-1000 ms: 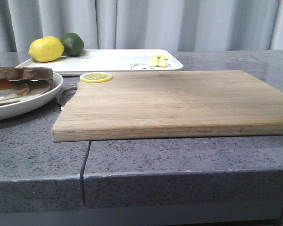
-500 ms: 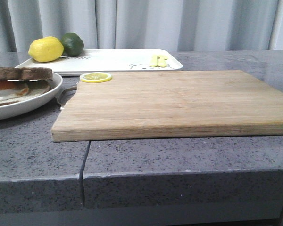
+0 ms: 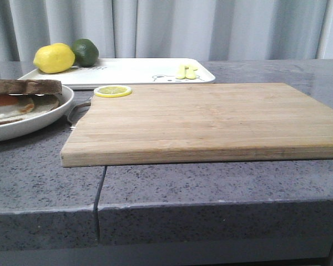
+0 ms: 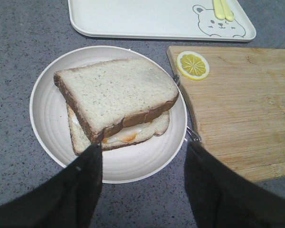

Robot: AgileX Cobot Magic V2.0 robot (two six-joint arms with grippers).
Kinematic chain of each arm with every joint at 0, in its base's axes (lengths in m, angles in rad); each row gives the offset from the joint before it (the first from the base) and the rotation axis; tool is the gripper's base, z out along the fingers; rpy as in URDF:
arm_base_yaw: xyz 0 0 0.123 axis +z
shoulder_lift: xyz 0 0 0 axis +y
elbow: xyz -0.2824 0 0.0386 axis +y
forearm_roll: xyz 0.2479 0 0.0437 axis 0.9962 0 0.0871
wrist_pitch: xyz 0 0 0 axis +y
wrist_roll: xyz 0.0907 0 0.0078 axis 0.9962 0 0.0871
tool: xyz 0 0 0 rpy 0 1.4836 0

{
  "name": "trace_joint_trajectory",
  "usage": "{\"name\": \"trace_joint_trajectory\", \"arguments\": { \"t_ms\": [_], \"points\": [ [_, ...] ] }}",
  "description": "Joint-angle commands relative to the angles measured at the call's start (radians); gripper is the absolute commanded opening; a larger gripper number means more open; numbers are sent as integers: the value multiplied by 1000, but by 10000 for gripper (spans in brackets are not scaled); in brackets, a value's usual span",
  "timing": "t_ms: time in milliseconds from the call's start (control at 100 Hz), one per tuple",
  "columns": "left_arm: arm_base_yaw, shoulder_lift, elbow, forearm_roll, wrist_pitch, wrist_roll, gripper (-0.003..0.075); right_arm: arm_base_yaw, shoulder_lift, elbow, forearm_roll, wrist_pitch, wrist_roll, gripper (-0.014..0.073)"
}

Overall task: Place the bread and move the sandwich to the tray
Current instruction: 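Raise the right gripper away from the sandwich, then grasp the rim of the white sandwich plate with the left gripper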

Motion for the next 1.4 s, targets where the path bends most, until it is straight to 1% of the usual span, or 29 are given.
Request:
{"name": "trace_joint_trajectory", "arguments": {
  "t_ms": [0, 180, 300, 1010, 1200, 1350, 1390],
  "points": [
    [-5, 2, -36, -26, -53, 0, 368, -8, -57, 19, -10, -96, 8, 456],
    [-5, 2, -36, -26, -53, 0, 368, -8, -146, 115, -10, -101, 8, 456],
    [-5, 2, -36, -26, -53, 0, 368, -8, -188, 149, -10, -107, 8, 456],
    [-5, 2, -36, -26, -55, 0, 368, -8, -201, 150, -6, -124, 8, 456],
    [-3, 2, -36, -26, -129, 0, 368, -8, -201, 150, 1, -124, 8, 456],
    [18, 38, -36, -3, -141, -74, 368, -8, -201, 150, 1, -124, 8, 456],
    [32, 59, -36, 1, -139, -74, 368, -8, -201, 150, 1, -124, 8, 456]
  ]
}}
